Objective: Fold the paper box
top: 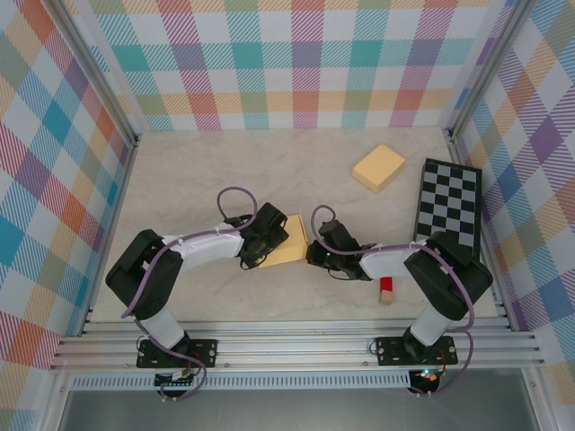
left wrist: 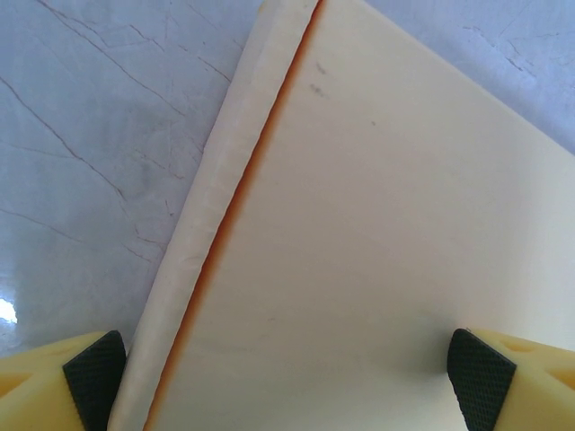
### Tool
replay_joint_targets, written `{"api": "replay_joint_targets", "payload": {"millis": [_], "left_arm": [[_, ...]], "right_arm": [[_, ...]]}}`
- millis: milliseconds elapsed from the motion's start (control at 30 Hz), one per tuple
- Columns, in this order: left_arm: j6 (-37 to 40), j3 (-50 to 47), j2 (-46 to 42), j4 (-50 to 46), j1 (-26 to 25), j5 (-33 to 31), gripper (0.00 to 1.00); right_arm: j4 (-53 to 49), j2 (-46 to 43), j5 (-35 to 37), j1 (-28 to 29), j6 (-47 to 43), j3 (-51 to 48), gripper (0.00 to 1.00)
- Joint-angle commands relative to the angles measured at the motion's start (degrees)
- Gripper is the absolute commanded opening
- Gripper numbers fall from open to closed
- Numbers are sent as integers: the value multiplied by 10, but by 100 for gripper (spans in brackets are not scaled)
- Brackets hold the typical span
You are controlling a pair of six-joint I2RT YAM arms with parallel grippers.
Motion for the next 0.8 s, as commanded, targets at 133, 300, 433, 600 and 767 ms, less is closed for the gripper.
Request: {"api": "replay_joint_targets", "payload": {"millis": [133, 300, 433, 600, 767], "left_arm": [[16, -15, 45, -83, 0, 18, 94], [18, -7, 48, -85, 1, 15, 94], [17, -5, 48, -89, 1, 14, 94], [15, -11, 46, -86, 1, 19, 94], [16, -12, 49, -81, 1, 29, 94]], "right_arm": [[-143, -83, 0, 5, -10, 24, 11], [-127, -90, -37, 22, 7, 25, 12], [-66, -62, -65, 27, 24, 26, 12], [26, -19, -50, 30, 7, 30, 12], [94, 41, -4, 30, -38, 35, 12]]}}
